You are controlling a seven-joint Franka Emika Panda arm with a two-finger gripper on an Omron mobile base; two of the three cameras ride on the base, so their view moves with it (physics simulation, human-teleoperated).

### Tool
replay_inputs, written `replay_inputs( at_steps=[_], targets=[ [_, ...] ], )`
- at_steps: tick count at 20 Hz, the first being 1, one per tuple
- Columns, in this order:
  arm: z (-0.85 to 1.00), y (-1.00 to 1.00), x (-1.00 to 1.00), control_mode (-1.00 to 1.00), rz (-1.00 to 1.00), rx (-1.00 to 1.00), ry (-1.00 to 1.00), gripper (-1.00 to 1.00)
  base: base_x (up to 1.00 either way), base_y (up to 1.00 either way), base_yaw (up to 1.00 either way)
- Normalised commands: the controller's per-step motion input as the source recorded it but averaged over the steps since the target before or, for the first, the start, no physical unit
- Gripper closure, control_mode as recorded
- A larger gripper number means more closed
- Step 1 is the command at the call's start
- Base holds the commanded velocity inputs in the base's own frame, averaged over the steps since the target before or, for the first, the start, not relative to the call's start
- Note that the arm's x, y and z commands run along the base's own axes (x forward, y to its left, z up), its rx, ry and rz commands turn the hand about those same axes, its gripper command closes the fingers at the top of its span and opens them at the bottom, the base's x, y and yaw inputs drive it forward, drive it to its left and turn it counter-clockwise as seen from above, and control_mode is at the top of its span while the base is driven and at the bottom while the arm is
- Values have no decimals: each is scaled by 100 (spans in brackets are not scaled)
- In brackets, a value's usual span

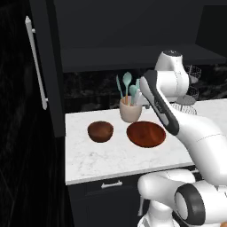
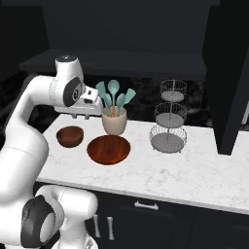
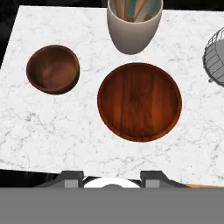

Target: Pick up the bowls on the counter and stack them on top of one another in the open cabinet. Place the smaller bowl on top of the larger bowl.

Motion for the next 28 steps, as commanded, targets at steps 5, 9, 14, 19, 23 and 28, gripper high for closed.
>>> replay_inputs(
  at_steps=[5, 9, 14, 19, 23, 28],
  targets=[
    [-33, 68, -1, -100, 0, -8, 0, -100, 0, 0, 0],
    [-62, 100, -8, -100, 5, -18, 0, -100, 0, 0, 0],
    [-65, 93, 2, -100, 19, -24, 0, -100, 0, 0, 0],
    [-49, 59, 24, -100, 34, -35, 3, -100, 0, 0, 0],
    [-40, 24, 45, -100, 18, -25, 3, -100, 0, 0, 0],
    [-38, 5, 64, -100, 8, -10, 11, -100, 0, 0, 0]
  ],
)
